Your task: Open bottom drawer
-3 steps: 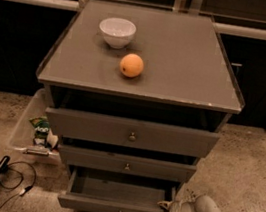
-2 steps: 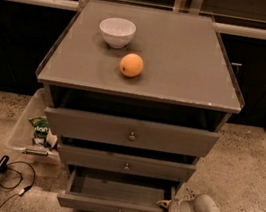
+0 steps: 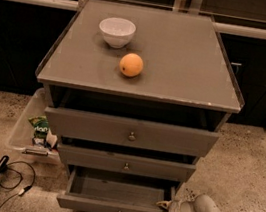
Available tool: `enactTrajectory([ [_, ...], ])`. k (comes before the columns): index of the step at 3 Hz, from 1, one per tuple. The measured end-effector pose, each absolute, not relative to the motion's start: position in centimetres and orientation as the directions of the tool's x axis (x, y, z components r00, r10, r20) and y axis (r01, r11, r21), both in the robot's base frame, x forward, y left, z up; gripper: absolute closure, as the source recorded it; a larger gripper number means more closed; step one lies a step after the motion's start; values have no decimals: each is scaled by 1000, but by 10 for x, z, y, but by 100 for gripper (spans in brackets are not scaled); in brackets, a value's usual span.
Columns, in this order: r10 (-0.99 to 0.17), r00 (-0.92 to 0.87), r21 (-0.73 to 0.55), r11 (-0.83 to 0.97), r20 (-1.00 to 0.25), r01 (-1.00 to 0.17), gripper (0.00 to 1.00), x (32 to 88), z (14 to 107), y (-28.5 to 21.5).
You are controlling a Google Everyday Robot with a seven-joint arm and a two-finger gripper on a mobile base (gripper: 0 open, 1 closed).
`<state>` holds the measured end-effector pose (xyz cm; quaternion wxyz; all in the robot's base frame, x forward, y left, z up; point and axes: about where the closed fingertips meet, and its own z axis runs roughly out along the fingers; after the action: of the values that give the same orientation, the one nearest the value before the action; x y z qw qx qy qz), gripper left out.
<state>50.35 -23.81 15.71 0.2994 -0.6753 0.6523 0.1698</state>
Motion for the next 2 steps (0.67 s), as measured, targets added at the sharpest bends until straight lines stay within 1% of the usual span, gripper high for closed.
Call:
enactTrajectory([
  [1,-768,93,-166,18,-634,-986,38,484,153,-239],
  [2,-768,93,-166,18,-634,-986,61,484,155,-239],
])
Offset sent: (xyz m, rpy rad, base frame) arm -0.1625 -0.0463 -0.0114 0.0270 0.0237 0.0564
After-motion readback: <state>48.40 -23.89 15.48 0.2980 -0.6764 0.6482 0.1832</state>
